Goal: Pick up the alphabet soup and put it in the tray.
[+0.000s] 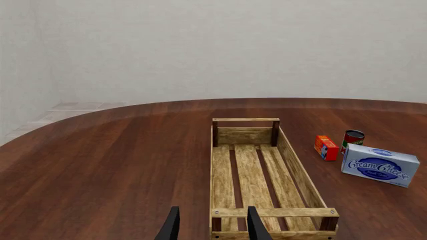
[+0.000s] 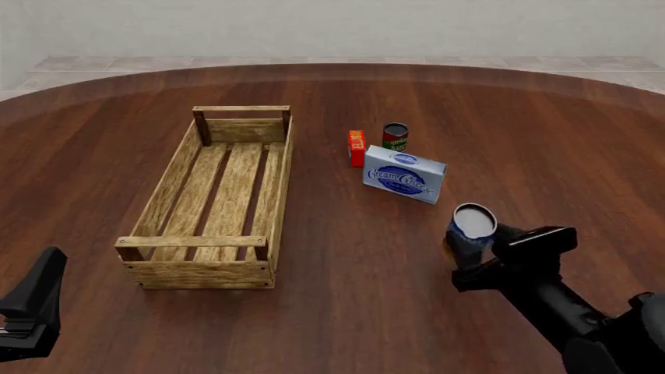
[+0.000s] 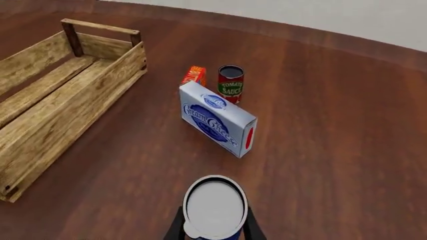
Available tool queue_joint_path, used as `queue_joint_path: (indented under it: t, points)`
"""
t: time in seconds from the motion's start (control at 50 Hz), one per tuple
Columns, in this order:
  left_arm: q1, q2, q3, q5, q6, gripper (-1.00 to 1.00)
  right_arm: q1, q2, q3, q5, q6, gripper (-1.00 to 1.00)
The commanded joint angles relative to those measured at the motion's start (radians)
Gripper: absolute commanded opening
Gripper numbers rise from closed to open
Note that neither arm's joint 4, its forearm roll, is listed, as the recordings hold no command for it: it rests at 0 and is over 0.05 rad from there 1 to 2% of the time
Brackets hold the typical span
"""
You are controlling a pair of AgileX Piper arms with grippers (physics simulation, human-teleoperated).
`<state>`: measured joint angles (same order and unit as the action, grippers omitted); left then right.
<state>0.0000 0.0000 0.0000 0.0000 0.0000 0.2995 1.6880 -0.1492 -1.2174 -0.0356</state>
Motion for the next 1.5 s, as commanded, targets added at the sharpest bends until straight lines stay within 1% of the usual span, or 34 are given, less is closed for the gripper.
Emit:
queue_joint_path:
  t: [0.02,0.18,0.3,0.32,0.34,0.36,0.38,0.4,0.44,0.48,0.52,0.56,0.6,0.64,0.66,0.7,0.76,0.8,0.9,1.0,1.02,1.1,1.12,1.14,1.18,1.22,1.32,1.34,1.38,1.5]
  points:
    - [0.000,0.000,0.000,0.000,0.000,1.00,0.050,-0.077,0.019,-0.003,0.009,-1.00]
    - [0.000,0.000,0.000,0.000,0.000,1.00,0.092,-0.076,0.003,-0.002,-0.002,-1.00]
    - [0.000,0.000,0.000,0.000,0.000,1.00,0.136,-0.090,-0.011,-0.001,0.014,-1.00]
    - [0.000,0.000,0.000,0.000,0.000,1.00,0.150,-0.109,-0.018,0.016,0.017,-1.00]
    - [0.000,0.000,0.000,0.000,0.000,1.00,0.161,-0.132,-0.026,0.041,0.032,-1.00]
    - [0.000,0.000,0.000,0.000,0.000,1.00,0.171,-0.158,-0.035,0.068,0.027,-1.00]
    - [0.000,0.000,0.000,0.000,0.000,1.00,0.171,-0.160,-0.035,0.069,0.027,-1.00]
    - [0.000,0.000,0.000,0.000,0.000,1.00,0.192,-0.201,-0.049,0.110,0.021,-1.00]
    - [0.000,0.000,0.000,0.000,0.000,1.00,0.216,-0.253,-0.078,0.175,0.030,-1.00]
    - [0.000,0.000,0.000,0.000,0.000,1.00,0.233,-0.283,-0.099,0.214,0.021,-1.00]
    - [0.000,0.000,0.000,0.000,0.000,1.00,0.254,-0.312,-0.126,0.258,0.028,-1.00]
    - [0.000,0.000,0.000,0.000,0.000,1.00,0.262,-0.323,-0.137,0.273,0.017,-1.00]
    - [0.000,0.000,0.000,0.000,0.000,1.00,0.290,-0.349,-0.174,0.317,0.003,-1.00]
    - [0.000,0.000,0.000,0.000,0.000,1.00,0.293,-0.355,-0.186,0.333,0.007,-1.00]
    - [0.000,0.000,0.000,0.000,0.000,1.00,0.298,-0.360,-0.199,0.348,0.021,-1.00]
    - [0.000,0.000,0.000,0.000,0.000,1.00,0.302,-0.370,-0.220,0.369,0.013,-1.00]
    - [0.000,0.000,0.000,0.000,0.000,1.00,0.320,-0.387,-0.246,0.399,0.019,-1.00]
    - [0.000,0.000,0.000,0.000,0.000,1.00,0.323,-0.388,-0.252,0.404,0.019,-1.00]
    - [0.000,0.000,0.000,0.000,0.000,1.00,0.365,-0.385,-0.310,0.450,0.014,-1.00]
    - [0.000,0.000,0.000,0.000,0.000,1.00,0.402,-0.356,-0.385,0.491,0.011,-1.00]
    - [0.000,0.000,0.000,0.000,0.000,1.00,0.402,-0.356,-0.385,0.492,0.011,-1.00]
    - [0.000,0.000,0.000,0.000,0.000,1.00,0.431,-0.327,-0.458,0.529,0.012,-1.00]
    - [0.000,0.000,0.000,0.000,0.000,1.00,0.431,-0.325,-0.463,0.532,0.011,-1.00]
    - [0.000,0.000,0.000,0.000,0.000,1.00,0.439,-0.321,-0.476,0.535,-0.003,-1.00]
    - [0.000,0.000,0.000,0.000,0.000,1.00,0.446,-0.315,-0.498,0.548,0.004,-1.00]
    - [0.000,0.000,0.000,0.000,0.000,1.00,0.450,-0.306,-0.510,0.550,-0.005,-1.00]
    - [0.000,0.000,0.000,0.000,0.000,1.00,0.454,-0.276,-0.542,0.558,-0.003,-1.00]
    - [0.000,0.000,0.000,0.000,0.000,1.00,0.455,-0.261,-0.557,0.563,0.006,-1.00]
    - [0.000,0.000,0.000,0.000,0.000,1.00,0.464,-0.242,-0.573,0.564,-0.007,-1.00]
    - [0.000,0.000,0.000,0.000,0.000,1.00,0.481,-0.220,-0.623,0.586,-0.016,-1.00]
